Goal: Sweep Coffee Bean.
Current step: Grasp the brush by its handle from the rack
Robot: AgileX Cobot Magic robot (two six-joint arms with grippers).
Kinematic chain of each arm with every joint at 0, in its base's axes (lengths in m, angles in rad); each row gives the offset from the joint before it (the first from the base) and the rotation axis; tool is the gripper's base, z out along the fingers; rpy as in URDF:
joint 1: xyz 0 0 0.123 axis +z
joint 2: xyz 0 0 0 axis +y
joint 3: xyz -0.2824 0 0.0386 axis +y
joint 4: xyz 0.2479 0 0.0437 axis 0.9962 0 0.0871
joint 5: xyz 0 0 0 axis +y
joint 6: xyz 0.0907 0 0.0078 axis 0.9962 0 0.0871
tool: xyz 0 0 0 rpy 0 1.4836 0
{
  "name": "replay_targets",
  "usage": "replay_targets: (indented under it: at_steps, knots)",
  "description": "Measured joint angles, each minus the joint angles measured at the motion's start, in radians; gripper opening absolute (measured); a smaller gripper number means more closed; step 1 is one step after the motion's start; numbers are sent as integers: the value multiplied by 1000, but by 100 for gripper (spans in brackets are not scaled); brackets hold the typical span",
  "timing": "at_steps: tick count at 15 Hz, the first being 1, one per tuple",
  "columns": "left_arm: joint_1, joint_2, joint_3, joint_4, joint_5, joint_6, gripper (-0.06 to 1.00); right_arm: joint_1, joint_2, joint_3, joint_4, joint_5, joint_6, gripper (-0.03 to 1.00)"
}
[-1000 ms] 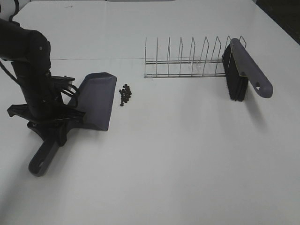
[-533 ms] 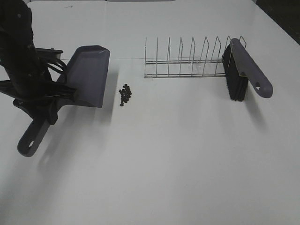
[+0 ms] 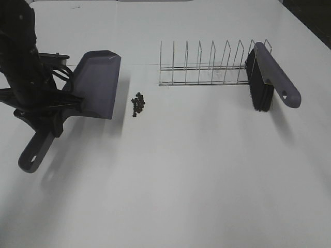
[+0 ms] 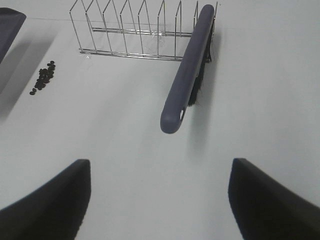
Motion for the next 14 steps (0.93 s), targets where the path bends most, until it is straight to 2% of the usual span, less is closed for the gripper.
replay_targets:
  at_steps: [1, 2, 3, 4, 5, 9, 12, 14]
  knots:
    - [0, 0, 0, 0, 0, 0, 26, 0, 115, -77, 24, -8, -1, 69]
    - [0, 0, 0, 0, 0, 0, 26, 0, 322, -224, 63, -8, -3, 69]
    - [0, 0, 0, 0, 0, 0, 26, 0, 322, -224, 63, -8, -3, 69]
    - [0, 0, 0, 0, 0, 1, 26, 0, 429, -303, 65, -5, -3, 69]
    - [0, 0, 0, 0, 1, 5, 26, 0, 624, -504, 64, 48, -3, 69]
    - [0, 0, 0, -9, 2, 10, 26, 0, 1014, -913, 22, 246, -4, 69]
    - [0, 0, 0, -47, 2, 20, 26, 0, 1223, -1117, 2, 328, -3, 68]
    - [0, 0, 0, -54, 2, 23, 26, 0, 1345, -1242, -2, 373, 17, 63]
